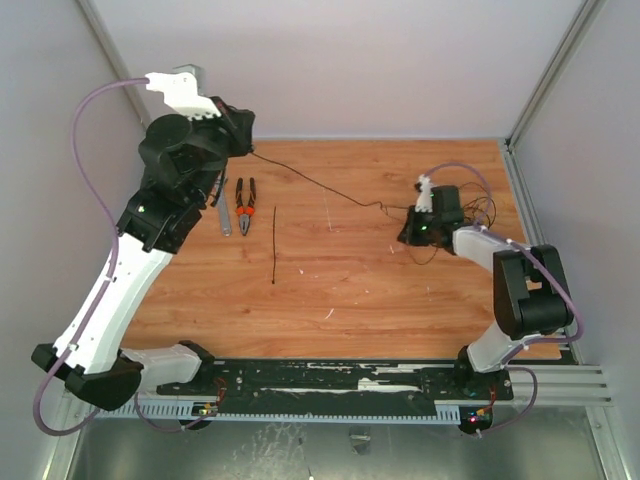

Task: Zip-tie the wires
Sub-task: Untie the cable at the center of the board.

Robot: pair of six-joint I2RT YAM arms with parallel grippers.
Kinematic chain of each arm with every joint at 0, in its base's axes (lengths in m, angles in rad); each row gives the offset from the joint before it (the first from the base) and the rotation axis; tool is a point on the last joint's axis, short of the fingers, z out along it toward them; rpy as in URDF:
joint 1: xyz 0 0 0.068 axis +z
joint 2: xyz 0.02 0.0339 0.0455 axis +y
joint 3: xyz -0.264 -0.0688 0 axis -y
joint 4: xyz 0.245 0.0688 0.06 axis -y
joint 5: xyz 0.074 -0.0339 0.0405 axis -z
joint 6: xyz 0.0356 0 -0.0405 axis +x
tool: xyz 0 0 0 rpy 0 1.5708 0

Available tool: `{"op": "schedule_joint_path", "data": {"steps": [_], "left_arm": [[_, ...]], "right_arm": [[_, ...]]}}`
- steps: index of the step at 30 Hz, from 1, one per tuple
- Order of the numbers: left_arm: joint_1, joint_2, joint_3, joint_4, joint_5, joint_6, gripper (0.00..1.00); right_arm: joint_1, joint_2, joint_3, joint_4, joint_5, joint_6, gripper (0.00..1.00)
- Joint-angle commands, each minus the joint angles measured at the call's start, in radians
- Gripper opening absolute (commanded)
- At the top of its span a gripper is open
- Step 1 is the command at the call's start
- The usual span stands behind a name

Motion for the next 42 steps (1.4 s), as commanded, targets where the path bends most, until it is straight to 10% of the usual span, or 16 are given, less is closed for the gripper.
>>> {"op": "schedule_joint_path", "data": {"steps": [1,18,25,42], "left_arm": [[0.044,-0.045,0.036,-0.010,-0.015,0.028,0.00],[0.115,-0.062,0.011,-0.083,-0.010,0.044,0.00],[0.120,-0.051,0.022,-0.075,0.071,0.024,0.00],[0.120,-0.062,0.079,-0.058,0.042,0.063,0.00]], "right_arm": [[-0.136,-0.027,0.071,-0.054,0.118,-0.002,0.00],[-0.475,0.130,0.401,-0.175,0.362,-0.015,0.00],[-0.425,0.006,0.330,-0.177,0.186,0.000,0.63],[-0.271,0.003,0.253,-0.204,0.282,-0.025,0.93]]}}
